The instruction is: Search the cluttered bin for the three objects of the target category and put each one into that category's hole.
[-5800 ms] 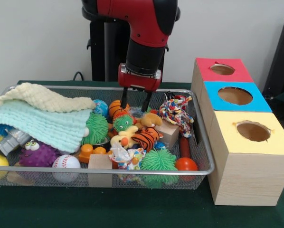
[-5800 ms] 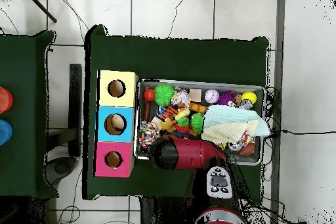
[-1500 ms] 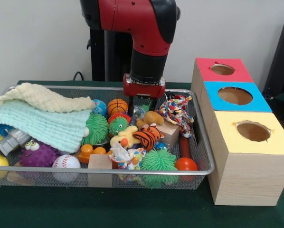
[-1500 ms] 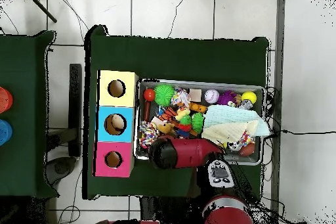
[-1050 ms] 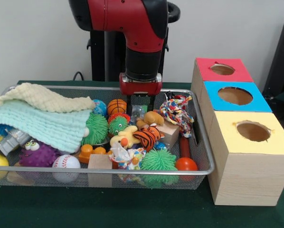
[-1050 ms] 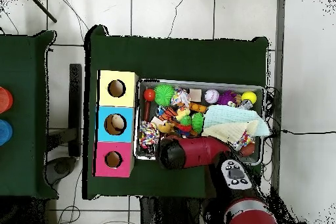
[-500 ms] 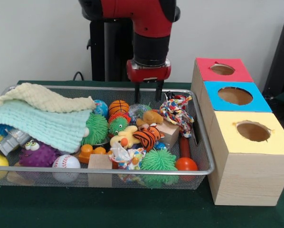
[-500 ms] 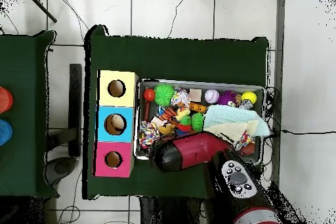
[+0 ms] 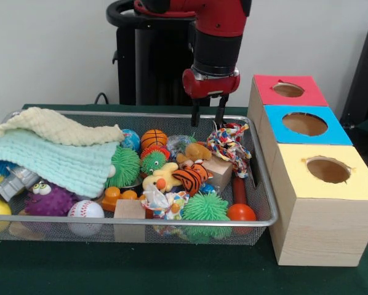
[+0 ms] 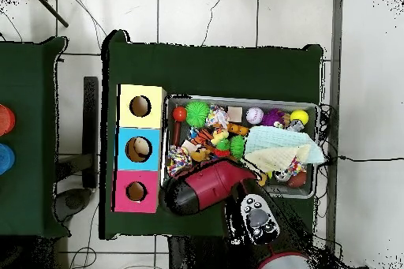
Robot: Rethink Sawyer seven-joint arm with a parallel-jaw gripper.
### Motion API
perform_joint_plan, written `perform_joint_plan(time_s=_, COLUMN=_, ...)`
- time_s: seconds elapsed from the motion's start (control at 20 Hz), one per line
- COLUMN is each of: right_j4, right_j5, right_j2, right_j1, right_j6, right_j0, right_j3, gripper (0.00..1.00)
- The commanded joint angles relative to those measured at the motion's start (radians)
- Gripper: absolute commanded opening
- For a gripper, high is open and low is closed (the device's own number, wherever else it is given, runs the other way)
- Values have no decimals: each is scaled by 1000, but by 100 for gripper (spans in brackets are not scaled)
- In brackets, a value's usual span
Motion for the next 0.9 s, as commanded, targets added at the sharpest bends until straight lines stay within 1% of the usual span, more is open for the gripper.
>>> perform_joint_plan(time_s=0.05, right_j4=-102, right_j5=39, right_j2=76, right_j1=16, right_j6=-136, right_j0=-12, right_j3=19, gripper=100)
perform_joint_plan(time_s=0.25, right_j4=-121, right_j5=42, right_j2=118, right_j1=10, right_j6=-177, right_j0=-42, right_j3=42, gripper=100)
perform_joint_plan(time_s=0.35, right_j4=-131, right_j5=38, right_j2=132, right_j1=-2, right_j6=-184, right_j0=-54, right_j3=52, gripper=100)
perform_joint_plan(time_s=0.55, right_j4=-150, right_j5=38, right_j2=146, right_j1=-20, right_j6=-194, right_j0=-86, right_j3=67, gripper=100)
perform_joint_plan(time_s=0.9, right_j4=-175, right_j5=51, right_j2=167, right_j1=-34, right_j6=-208, right_j0=-152, right_j3=65, gripper=100)
